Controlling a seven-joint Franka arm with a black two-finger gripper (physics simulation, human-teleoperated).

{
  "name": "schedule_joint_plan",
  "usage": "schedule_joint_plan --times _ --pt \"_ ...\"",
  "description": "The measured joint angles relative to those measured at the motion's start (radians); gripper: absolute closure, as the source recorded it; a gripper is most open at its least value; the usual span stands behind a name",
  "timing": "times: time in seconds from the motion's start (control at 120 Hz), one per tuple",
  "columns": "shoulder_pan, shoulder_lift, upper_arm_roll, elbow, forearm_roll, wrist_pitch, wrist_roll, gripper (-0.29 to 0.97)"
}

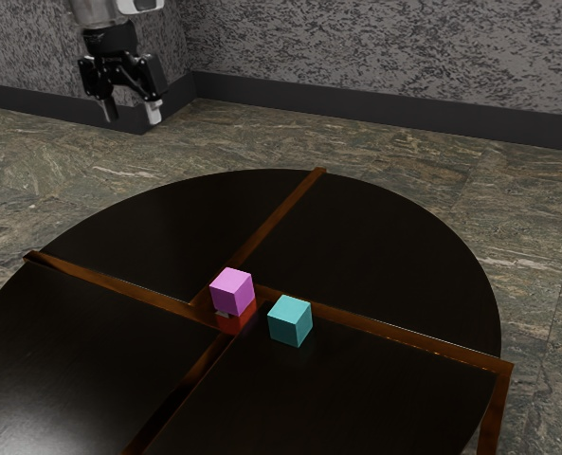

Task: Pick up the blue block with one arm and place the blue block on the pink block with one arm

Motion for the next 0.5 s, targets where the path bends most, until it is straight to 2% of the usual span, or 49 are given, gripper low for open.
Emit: schedule_joint_plan --times 0.142,0.225,0.275,0.342,0.392,0.442,0.5 --pt "-0.015 0.000 0.025 0.002 -0.001 -0.002 0.003 0.00" --pt "-0.010 -0.056 0.004 0.093 -0.001 -0.012 0.003 0.00" --pt "0.022 -0.106 -0.114 0.119 0.006 -0.012 0.002 0.00" --pt "0.067 -0.128 -0.433 0.104 0.113 -0.002 -0.023 0.00" --pt "0.027 -0.143 -0.631 0.032 0.193 0.005 -0.060 0.00" --pt "-0.010 -0.157 -0.740 -0.109 0.244 0.045 -0.095 0.00" --pt "-0.027 -0.165 -0.786 -0.276 0.266 0.117 -0.134 0.00"
